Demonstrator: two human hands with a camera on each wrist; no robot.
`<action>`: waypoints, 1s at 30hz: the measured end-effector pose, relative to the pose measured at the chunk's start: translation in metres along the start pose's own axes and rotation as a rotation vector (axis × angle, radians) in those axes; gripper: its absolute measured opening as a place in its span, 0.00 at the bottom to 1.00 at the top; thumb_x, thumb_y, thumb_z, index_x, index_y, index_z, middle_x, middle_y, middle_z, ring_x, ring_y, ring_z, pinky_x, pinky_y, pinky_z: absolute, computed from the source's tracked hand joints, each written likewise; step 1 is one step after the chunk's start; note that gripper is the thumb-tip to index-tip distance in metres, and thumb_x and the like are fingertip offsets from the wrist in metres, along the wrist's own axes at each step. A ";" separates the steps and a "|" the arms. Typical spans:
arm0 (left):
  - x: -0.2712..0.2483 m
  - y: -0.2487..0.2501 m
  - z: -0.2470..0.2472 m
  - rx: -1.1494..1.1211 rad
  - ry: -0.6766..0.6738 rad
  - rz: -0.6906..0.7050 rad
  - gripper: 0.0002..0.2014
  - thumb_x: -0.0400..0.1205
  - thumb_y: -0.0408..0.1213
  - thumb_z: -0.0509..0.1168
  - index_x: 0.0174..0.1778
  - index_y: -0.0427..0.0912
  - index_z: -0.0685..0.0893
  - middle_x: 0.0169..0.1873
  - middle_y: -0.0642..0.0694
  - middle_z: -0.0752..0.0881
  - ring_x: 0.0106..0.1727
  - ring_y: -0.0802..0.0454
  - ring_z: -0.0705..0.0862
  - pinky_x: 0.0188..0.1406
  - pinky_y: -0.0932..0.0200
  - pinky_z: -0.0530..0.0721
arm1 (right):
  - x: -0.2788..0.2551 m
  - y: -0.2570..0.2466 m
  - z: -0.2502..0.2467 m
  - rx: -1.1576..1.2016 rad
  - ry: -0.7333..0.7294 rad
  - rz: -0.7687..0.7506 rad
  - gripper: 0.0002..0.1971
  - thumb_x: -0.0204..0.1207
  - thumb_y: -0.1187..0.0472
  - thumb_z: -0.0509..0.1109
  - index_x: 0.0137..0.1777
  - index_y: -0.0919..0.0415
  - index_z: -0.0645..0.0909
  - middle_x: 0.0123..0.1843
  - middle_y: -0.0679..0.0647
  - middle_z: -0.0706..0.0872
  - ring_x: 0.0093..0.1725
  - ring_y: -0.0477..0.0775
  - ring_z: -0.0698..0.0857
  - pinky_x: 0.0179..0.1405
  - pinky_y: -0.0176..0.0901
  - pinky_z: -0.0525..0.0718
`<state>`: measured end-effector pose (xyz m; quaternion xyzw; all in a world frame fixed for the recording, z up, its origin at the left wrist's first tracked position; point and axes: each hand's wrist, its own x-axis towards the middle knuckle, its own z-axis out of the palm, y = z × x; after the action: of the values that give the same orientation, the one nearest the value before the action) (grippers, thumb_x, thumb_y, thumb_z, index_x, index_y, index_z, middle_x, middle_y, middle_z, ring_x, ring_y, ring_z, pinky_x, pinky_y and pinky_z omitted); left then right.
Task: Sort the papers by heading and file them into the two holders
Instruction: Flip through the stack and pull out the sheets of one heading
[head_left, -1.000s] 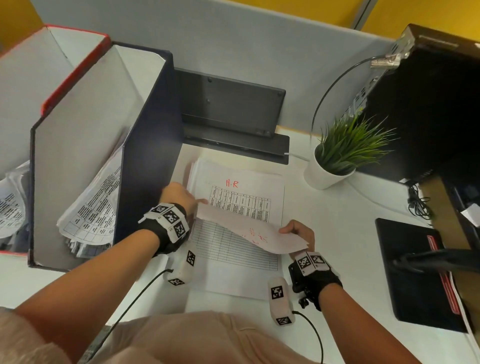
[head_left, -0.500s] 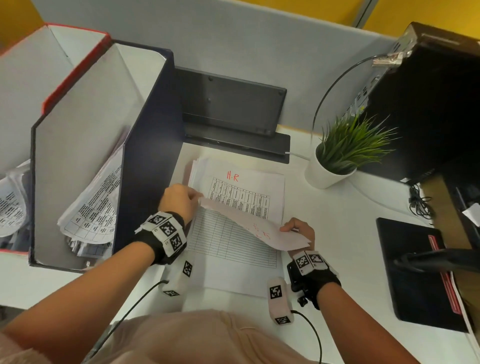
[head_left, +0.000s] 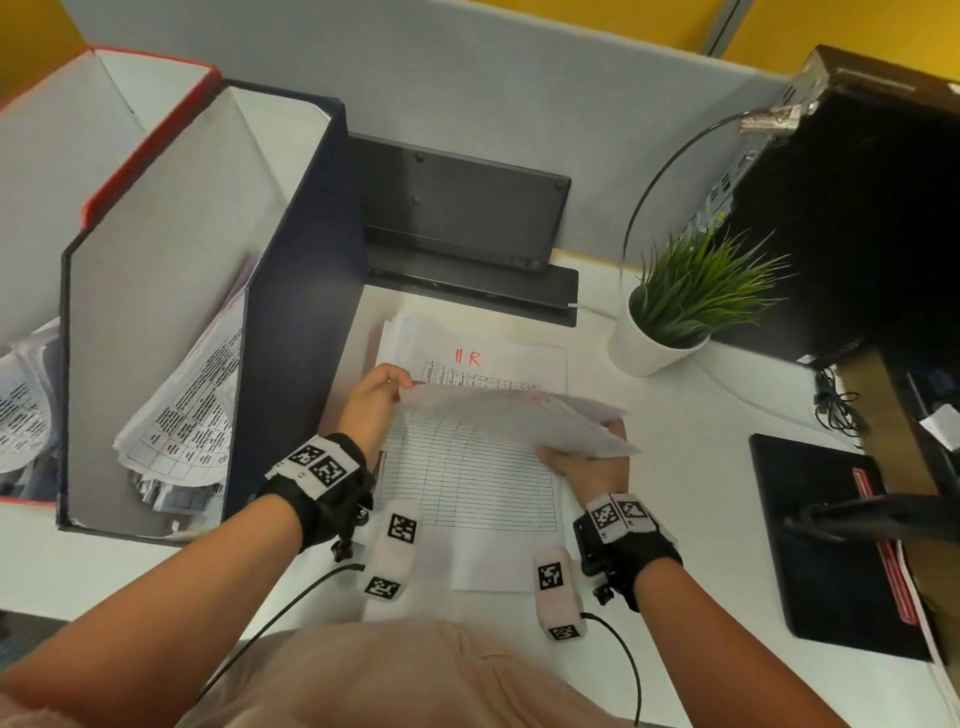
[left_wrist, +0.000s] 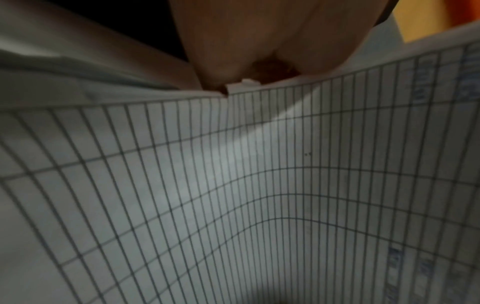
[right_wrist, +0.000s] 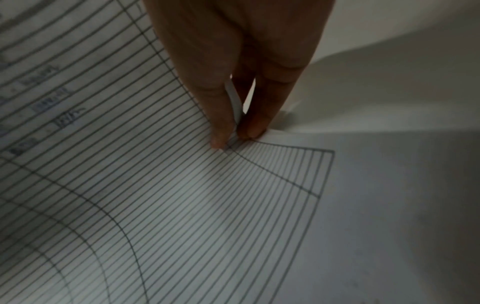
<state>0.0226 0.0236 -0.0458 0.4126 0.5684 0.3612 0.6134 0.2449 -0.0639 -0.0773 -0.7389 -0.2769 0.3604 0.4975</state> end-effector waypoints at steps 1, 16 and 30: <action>-0.001 0.001 0.001 0.007 -0.018 -0.001 0.17 0.79 0.23 0.50 0.31 0.44 0.76 0.49 0.39 0.86 0.47 0.44 0.80 0.46 0.54 0.75 | -0.002 0.001 -0.001 -0.004 -0.030 -0.013 0.32 0.58 0.77 0.80 0.62 0.65 0.73 0.51 0.51 0.80 0.46 0.46 0.80 0.45 0.25 0.81; 0.024 0.007 -0.011 0.706 0.156 -0.059 0.14 0.68 0.42 0.78 0.27 0.38 0.82 0.30 0.44 0.85 0.32 0.51 0.83 0.35 0.58 0.82 | 0.004 0.016 0.001 0.216 -0.057 0.063 0.30 0.61 0.88 0.56 0.07 0.57 0.72 0.12 0.42 0.71 0.25 0.49 0.68 0.29 0.37 0.64; 0.015 0.000 -0.012 0.718 0.116 0.208 0.08 0.79 0.29 0.66 0.50 0.33 0.89 0.43 0.42 0.88 0.43 0.52 0.81 0.46 0.63 0.78 | 0.009 0.017 0.001 0.107 -0.061 -0.033 0.28 0.64 0.88 0.64 0.16 0.55 0.76 0.26 0.52 0.78 0.25 0.37 0.80 0.26 0.23 0.75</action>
<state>0.0125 0.0382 -0.0518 0.6356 0.6475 0.2221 0.3568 0.2504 -0.0622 -0.0956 -0.6953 -0.2844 0.3890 0.5333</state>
